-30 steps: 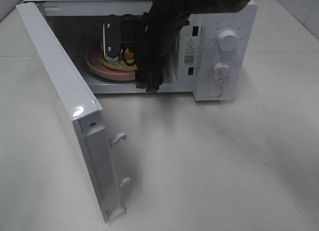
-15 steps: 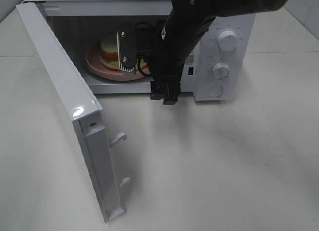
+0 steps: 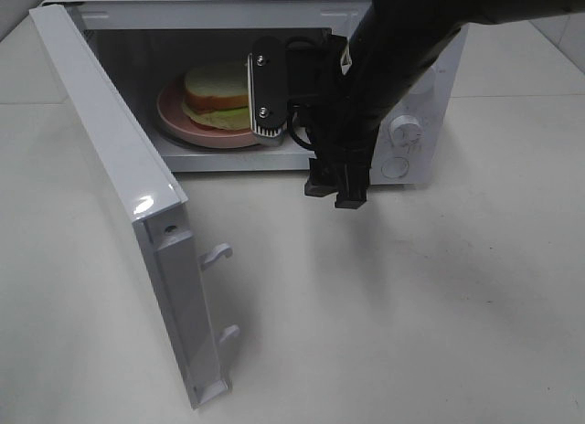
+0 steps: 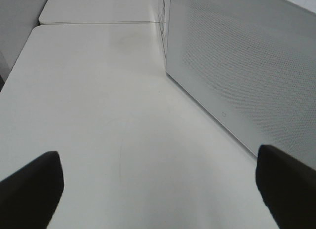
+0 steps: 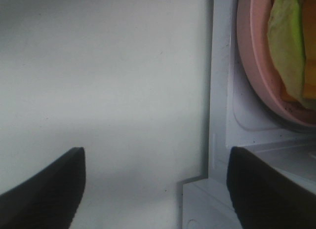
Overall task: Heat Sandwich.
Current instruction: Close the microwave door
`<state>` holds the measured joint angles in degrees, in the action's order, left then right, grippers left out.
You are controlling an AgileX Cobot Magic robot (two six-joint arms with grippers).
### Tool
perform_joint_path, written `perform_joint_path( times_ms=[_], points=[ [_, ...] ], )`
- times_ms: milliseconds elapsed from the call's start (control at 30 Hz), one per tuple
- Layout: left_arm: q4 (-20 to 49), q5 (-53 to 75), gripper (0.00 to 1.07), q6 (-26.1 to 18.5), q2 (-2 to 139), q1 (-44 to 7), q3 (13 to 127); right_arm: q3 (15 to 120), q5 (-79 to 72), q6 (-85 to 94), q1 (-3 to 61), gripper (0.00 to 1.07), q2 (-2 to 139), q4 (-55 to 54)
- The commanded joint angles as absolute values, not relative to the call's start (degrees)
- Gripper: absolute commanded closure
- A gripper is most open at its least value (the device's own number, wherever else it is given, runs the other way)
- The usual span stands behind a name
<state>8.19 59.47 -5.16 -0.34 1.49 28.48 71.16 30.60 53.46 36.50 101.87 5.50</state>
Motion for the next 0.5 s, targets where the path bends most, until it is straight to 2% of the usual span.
perform_joint_path(
  times_ms=[33, 500],
  points=[
    [8.31, 59.30, 0.07, -4.81, -1.78, 1.55, 28.30, 67.78, 30.19, 51.68, 36.78, 0.31, 98.49, 5.44],
    [8.31, 59.30, 0.07, -4.81, -1.78, 1.55, 28.30, 55.06, 30.08, 45.21, 36.78, 0.31, 85.77, 5.50]
  ],
)
